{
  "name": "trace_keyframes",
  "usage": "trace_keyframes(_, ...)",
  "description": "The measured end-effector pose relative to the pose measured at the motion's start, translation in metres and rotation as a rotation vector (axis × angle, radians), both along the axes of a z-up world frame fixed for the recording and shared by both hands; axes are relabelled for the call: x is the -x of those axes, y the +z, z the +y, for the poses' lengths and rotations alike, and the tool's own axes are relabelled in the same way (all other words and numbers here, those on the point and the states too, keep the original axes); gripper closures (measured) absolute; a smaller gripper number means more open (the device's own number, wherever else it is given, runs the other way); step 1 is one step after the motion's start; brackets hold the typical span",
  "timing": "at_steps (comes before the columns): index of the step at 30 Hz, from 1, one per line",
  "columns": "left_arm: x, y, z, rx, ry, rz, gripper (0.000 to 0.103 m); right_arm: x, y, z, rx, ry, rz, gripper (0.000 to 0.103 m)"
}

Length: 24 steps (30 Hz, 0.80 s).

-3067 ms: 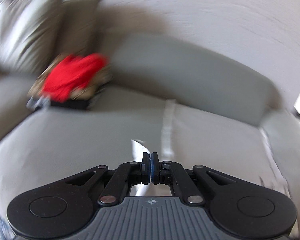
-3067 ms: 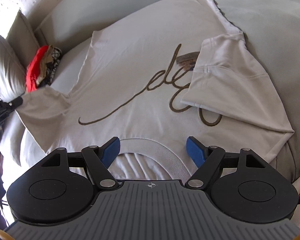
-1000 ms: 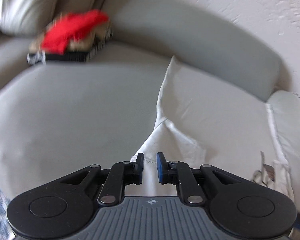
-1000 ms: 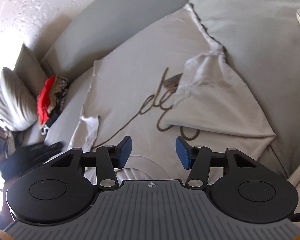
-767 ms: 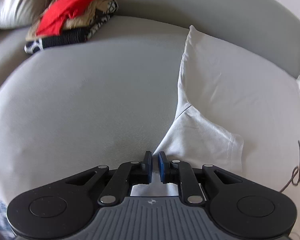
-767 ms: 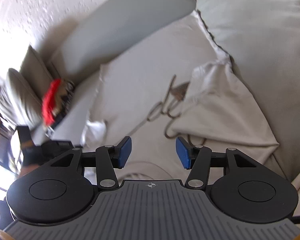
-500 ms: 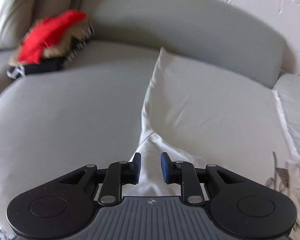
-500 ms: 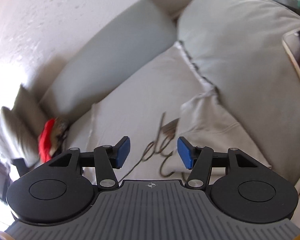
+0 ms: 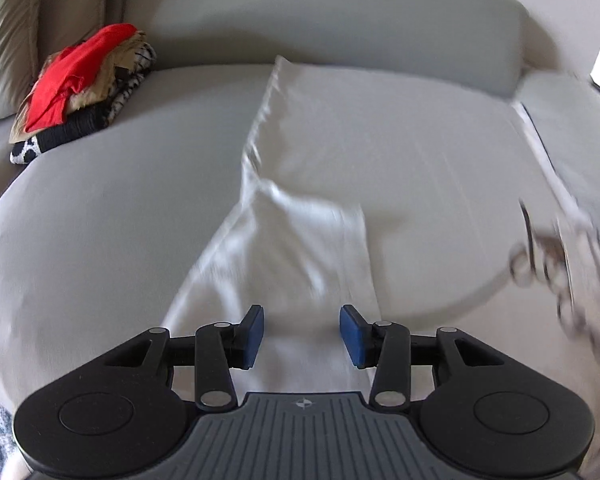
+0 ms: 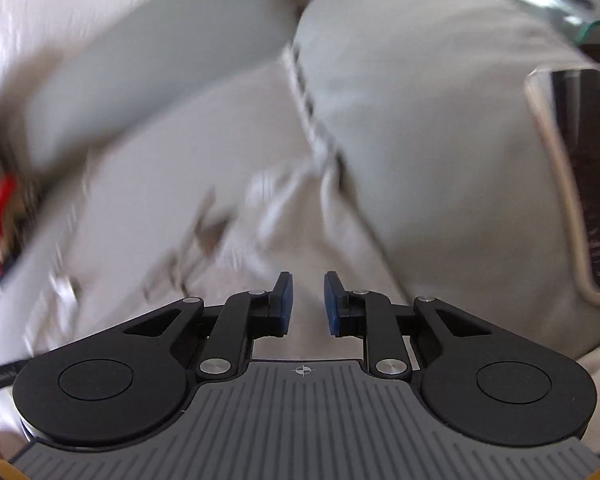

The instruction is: Fold clothes

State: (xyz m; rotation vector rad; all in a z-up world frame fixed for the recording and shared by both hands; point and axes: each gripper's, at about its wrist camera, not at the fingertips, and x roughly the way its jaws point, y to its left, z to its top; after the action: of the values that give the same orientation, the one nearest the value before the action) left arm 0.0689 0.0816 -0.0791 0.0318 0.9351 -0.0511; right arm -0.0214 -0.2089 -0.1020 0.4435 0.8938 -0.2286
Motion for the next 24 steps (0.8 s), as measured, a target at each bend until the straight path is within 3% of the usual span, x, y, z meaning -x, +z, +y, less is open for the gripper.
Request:
trace_keyframes(1,-0.005,-0.007,-0.004,-0.020,-0.009,-0.005,0.061,-0.001,-0.007,0.003,0.008,0.015,0.046,0.079)
trace_keyframes(4,0.027,-0.005,-0.012,-0.049,-0.018,-0.037,0.061,0.022,0.000,0.015,0.093,0.073,0.100,0.077)
trace_keyframes(6,0.046,-0.002,-0.011,-0.047,-0.040,-0.011,0.060,0.040,0.004,0.017,0.087,0.117,0.143,0.073)
trace_keyframes(10,0.077,0.000,-0.014,-0.029,-0.103,0.079,0.062,0.065,0.012,0.018,0.071,0.121,0.137,0.069)
trace_keyframes(14,0.091,0.011,-0.015,0.029,-0.091,-0.001,0.060,0.074,0.019,0.027,0.027,0.152,0.082,0.066)
trace_keyframes(17,0.087,0.003,-0.028,0.011,-0.103,-0.021,0.059,0.068,0.017,0.040,0.040,0.164,0.034,0.065)
trace_keyframes(21,0.087,-0.013,-0.038,-0.003,-0.116,0.058,0.056,0.078,0.003,0.059,0.093,0.176,0.074,0.063)
trace_keyframes(24,0.096,-0.017,-0.043,0.010,-0.165,0.159,0.057,0.098,0.003,0.065,0.045,0.253,0.143,0.066)
